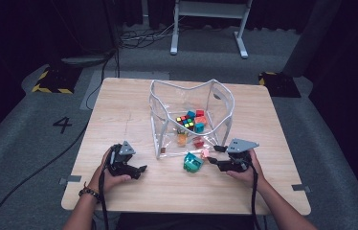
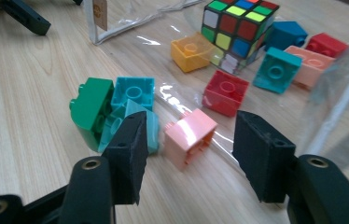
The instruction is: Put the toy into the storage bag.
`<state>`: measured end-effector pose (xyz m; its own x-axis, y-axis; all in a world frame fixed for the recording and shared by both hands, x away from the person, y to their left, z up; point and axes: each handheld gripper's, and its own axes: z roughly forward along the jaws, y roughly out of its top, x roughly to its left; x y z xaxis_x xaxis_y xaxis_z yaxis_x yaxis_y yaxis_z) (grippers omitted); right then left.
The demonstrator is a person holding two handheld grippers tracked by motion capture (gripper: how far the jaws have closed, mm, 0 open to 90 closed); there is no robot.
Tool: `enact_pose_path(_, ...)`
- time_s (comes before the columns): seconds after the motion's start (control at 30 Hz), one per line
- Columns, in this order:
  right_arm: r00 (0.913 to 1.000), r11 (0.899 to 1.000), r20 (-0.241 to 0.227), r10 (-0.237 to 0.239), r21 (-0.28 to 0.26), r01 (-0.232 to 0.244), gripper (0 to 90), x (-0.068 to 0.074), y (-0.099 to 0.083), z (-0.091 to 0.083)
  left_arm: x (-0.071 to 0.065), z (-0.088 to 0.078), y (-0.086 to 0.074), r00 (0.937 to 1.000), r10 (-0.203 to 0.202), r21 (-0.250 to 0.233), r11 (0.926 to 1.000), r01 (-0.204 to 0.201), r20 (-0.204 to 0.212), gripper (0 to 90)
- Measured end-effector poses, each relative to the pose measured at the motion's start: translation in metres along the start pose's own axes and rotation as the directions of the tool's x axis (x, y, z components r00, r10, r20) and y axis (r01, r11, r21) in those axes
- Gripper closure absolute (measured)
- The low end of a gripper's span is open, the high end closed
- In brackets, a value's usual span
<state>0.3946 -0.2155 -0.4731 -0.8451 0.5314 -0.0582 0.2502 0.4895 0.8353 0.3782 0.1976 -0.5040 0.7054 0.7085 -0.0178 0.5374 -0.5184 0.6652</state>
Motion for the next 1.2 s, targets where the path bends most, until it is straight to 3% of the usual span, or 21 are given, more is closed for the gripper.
enact_pose_path(0.17, 0.9999, 1.000, -0.012, 0.003, 0.006, -0.003, 45.4, 0.004, 0.001, 0.009, 0.000, 0.000, 0.000, 1.0000, 0.000, 0.000, 1.0000, 0.000, 0.000, 7.1)
enact_pose_path(0.23, 0.9998, 1.000, 0.001, -0.018, 0.014, 0.018, 44.8, 0.006, 0.003, 0.015, 0.000, 0.000, 0.000, 1.0000, 0.000, 0.000, 1.0000, 0.000, 0.000, 7.1)
enact_pose_path(0.4, 0.9994, 0.998, 0.033, -0.009, 0.061, 0.007, 46.4, 0.008, 0.002, 0.025, 0.000, 0.000, 0.000, 1.0000, 0.000, 0.000, 1.0000, 0.000, 0.000, 7.1)
enact_pose_path(0.57, 0.9976, 0.995, 0.068, -0.008, 0.097, 0.002, 56.3, 0.006, -0.002, 0.030, 0.000, 0.000, 0.000, 1.0000, 0.000, 0.000, 1.0000, 0.000, 0.000, 7.1)
enact_pose_path(0.7, 0.9988, 0.995, 0.048, -0.007, 0.100, 0.002, 64.1, 0.003, -0.004, 0.026, 0.000, 0.000, 0.000, 1.0000, 0.000, 0.000, 1.0000, 0.000, 0.000, 7.2)
enact_pose_path(0.83, 0.9986, 0.994, 0.050, -0.017, 0.106, 0.012, 64.5, 0.004, -0.006, 0.026, 0.000, 0.000, 0.000, 1.0000, 0.000, 0.000, 1.0000, 0.000, 0.000, 7.1)
enact_pose_path(1.2, 0.9976, 0.991, 0.059, 0.038, 0.125, -0.045, 48.7, 0.004, -0.008, 0.031, 0.000, 0.000, 0.000, 1.0000, 0.000, 0.000, 1.0000, 0.000, 0.000, 7.2)
